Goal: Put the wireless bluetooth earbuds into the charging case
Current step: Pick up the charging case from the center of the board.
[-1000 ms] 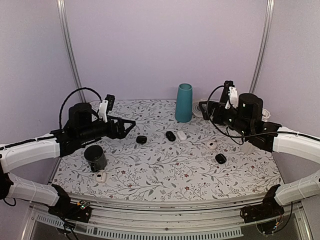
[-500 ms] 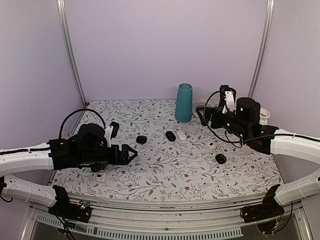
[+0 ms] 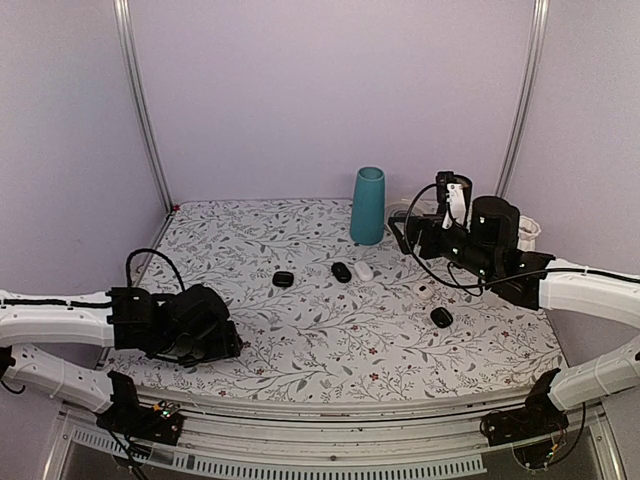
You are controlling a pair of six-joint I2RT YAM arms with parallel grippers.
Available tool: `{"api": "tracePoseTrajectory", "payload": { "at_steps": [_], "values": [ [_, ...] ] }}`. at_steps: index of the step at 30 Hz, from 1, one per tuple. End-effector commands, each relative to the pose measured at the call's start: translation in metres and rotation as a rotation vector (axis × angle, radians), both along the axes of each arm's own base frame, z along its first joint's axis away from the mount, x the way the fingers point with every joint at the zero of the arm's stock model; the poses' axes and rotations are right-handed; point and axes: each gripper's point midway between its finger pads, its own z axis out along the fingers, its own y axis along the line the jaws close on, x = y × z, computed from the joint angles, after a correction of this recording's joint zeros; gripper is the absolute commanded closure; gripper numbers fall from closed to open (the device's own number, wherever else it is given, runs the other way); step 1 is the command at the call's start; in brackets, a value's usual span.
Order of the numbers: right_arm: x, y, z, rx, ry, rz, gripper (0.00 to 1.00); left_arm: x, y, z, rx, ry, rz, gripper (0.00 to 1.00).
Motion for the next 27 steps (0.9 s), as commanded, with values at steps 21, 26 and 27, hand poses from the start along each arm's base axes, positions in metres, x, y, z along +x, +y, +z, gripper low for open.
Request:
{"api": "tracePoseTrajectory", "payload": {
  "at_steps": [21, 26, 27],
  "values": [
    [-0.002, -0.004, -0.011, -0.007, 0.016, -0.005, 0.01, 0.049, 0.081, -0.049, 0.185, 0.021, 0.204, 0.27],
    [-0.003, -0.008, -0.012, -0.012, 0.020, -0.018, 0.01, 0.048, 0.080, -0.063, 0.188, 0.049, 0.182, 0.34],
    [-0.004, -0.009, -0.013, -0.014, 0.021, -0.019, 0.01, 0.047, 0.080, -0.066, 0.190, 0.060, 0.177, 0.35]
  ]
}}
